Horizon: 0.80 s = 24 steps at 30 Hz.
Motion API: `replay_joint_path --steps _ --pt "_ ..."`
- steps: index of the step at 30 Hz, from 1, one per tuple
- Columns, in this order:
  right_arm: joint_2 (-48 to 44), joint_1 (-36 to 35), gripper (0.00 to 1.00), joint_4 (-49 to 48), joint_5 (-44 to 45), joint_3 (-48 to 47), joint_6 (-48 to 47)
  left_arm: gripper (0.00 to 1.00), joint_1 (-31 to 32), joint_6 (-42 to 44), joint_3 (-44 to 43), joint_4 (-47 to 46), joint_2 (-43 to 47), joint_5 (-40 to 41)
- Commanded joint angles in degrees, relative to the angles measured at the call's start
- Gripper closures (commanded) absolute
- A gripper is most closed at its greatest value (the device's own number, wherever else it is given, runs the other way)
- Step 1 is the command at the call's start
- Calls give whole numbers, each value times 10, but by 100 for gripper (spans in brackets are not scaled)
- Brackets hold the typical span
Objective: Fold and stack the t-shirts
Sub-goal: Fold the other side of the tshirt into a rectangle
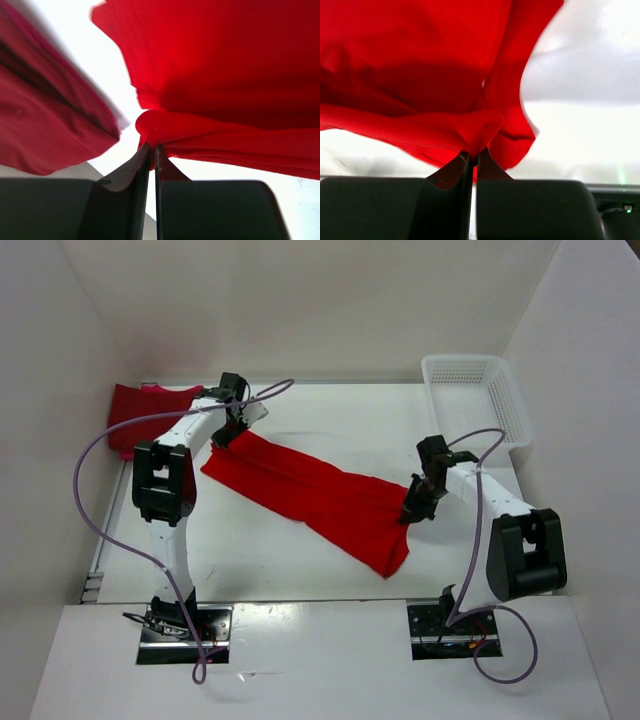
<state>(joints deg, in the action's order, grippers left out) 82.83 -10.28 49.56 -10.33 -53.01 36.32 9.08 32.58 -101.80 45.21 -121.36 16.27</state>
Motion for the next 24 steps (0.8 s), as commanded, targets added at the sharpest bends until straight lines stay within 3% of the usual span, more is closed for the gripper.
replay_joint_path --steps 1,3,6,7,8,10,15,18,20,24 --pt "27 16 100 -20 4 -39 -34 87 -1 -16 -25 -7 -6 2" --pt "53 16 96 -25 -1 -48 -40 85 -1 -16 -25 -7 -12 2" --pt "78 16 86 -43 -1 -74 -40 69 -1 -16 -25 -7 -18 2" --pt "84 16 80 -43 6 -82 -40 52 -1 -16 -25 -7 -18 2" --pt "93 22 75 -48 17 -90 -40 44 -1 -22 -25 -7 -18 2" --pt "98 27 43 -42 29 -115 -40 25 -1 -28 -25 -13 -12 7" --pt "46 27 20 -2 92 -144 -20 6 -46 -48 -31 -19 30 -12" --pt "-26 27 16 19 100 -102 3 3 -91 -53 -31 13 43 -83" --pt "-61 20 5 28 73 -49 23 1 -114 -59 -3 22 43 -114" --pt "-135 -33 5 54 86 7 82 1 -133 -71 75 -18 48 -129"
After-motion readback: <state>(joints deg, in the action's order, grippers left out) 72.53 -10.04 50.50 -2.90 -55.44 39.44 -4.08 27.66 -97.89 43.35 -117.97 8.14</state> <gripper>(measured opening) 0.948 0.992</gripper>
